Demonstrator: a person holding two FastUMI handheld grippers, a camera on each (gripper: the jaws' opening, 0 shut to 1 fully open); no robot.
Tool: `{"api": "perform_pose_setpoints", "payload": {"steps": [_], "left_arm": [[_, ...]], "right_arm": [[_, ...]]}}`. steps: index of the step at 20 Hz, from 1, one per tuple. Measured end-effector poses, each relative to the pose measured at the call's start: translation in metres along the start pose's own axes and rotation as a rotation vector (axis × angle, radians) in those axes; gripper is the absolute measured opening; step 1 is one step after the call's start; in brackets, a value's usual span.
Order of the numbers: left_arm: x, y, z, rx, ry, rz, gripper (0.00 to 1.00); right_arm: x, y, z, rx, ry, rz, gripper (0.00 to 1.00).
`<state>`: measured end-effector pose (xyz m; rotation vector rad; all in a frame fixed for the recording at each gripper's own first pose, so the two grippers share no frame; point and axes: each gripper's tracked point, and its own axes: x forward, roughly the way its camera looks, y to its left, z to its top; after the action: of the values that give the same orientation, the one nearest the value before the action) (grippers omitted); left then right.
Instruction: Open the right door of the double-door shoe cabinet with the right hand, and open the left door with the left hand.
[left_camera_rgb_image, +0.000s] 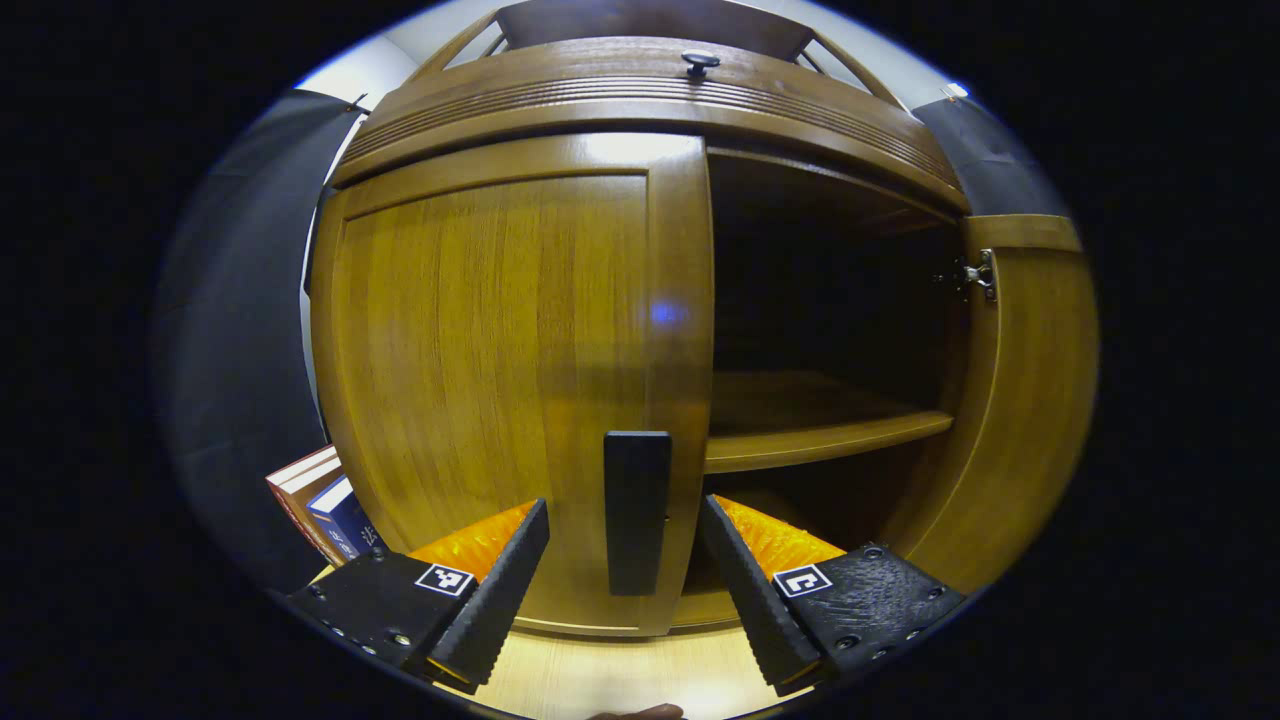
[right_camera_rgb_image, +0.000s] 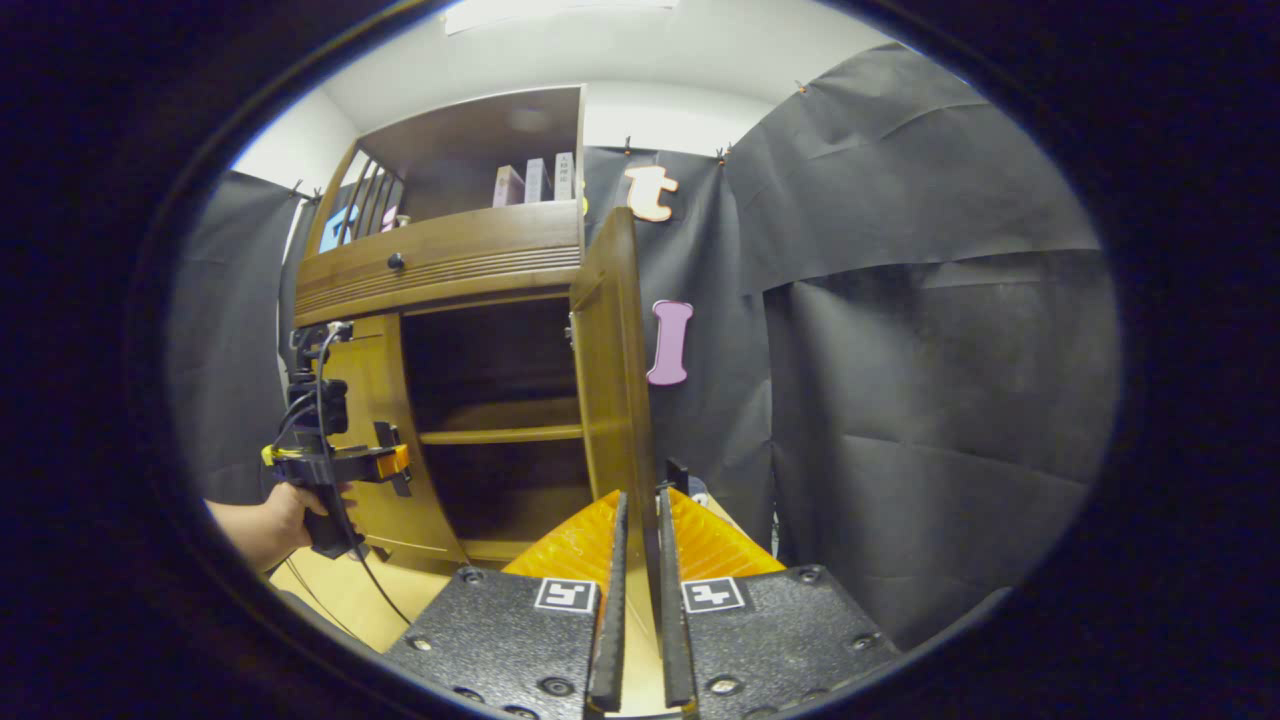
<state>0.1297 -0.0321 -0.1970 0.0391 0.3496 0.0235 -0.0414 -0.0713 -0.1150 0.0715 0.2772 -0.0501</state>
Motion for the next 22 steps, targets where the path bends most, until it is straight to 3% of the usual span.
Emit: {"api": "perform_pose_setpoints", "payload": {"steps": [3,4,5,6,7,8,11,12,13,17,18,20,21,22], "left_arm": [[0.011,-0.001,-0.003,-0.001,-0.003,-0.028,0.93],[0.015,0.001,-0.003,0.011,-0.006,-0.026,0.93],[0.020,0.002,-0.005,0.022,0.001,-0.028,0.81],[0.022,0.001,-0.008,0.029,0.012,-0.035,0.80],[0.026,-0.003,-0.007,0.029,0.004,-0.055,0.94],[0.024,-0.004,-0.006,0.038,-0.007,-0.059,0.72],[0.024,-0.004,-0.005,0.077,-0.036,-0.063,0.73],[0.025,-0.006,-0.004,0.080,-0.044,-0.071,0.85],[0.025,-0.009,-0.005,0.086,-0.048,-0.083,0.59],[0.027,-0.008,-0.004,0.185,-0.059,-0.082,0.41],[0.034,-0.009,-0.004,0.169,-0.061,-0.090,0.49],[0.024,-0.010,-0.005,0.139,-0.044,-0.103,0.31],[0.025,-0.009,-0.005,0.128,-0.041,-0.103,0.31],[0.024,-0.009,-0.005,0.123,-0.038,-0.097,0.40]], "right_arm": [[0.002,0.012,-0.001,-0.019,0.008,0.018,0.34],[0.002,0.015,-0.003,-0.022,0.009,0.023,0.34],[0.002,0.016,-0.002,-0.025,0.010,0.028,0.36],[0.004,0.016,-0.003,-0.027,0.011,0.028,0.36],[0.006,0.016,-0.002,-0.029,0.013,0.029,0.36],[0.006,0.015,-0.003,-0.031,0.014,0.027,0.36],[0.011,0.018,-0.001,-0.033,0.015,0.030,0.53],[0.012,0.019,-0.002,-0.035,0.019,0.034,0.56],[0.014,0.019,-0.002,-0.037,0.022,0.035,0.60],[0.018,0.022,-0.007,-0.056,0.037,0.046,0.60],[0.020,0.021,-0.008,-0.063,0.040,0.045,0.62],[0.023,0.022,-0.011,-0.068,0.046,0.047,0.61],[0.024,0.023,-0.011,-0.069,0.048,0.052,0.60],[0.024,0.023,-0.012,-0.072,0.050,0.052,0.61]]}}
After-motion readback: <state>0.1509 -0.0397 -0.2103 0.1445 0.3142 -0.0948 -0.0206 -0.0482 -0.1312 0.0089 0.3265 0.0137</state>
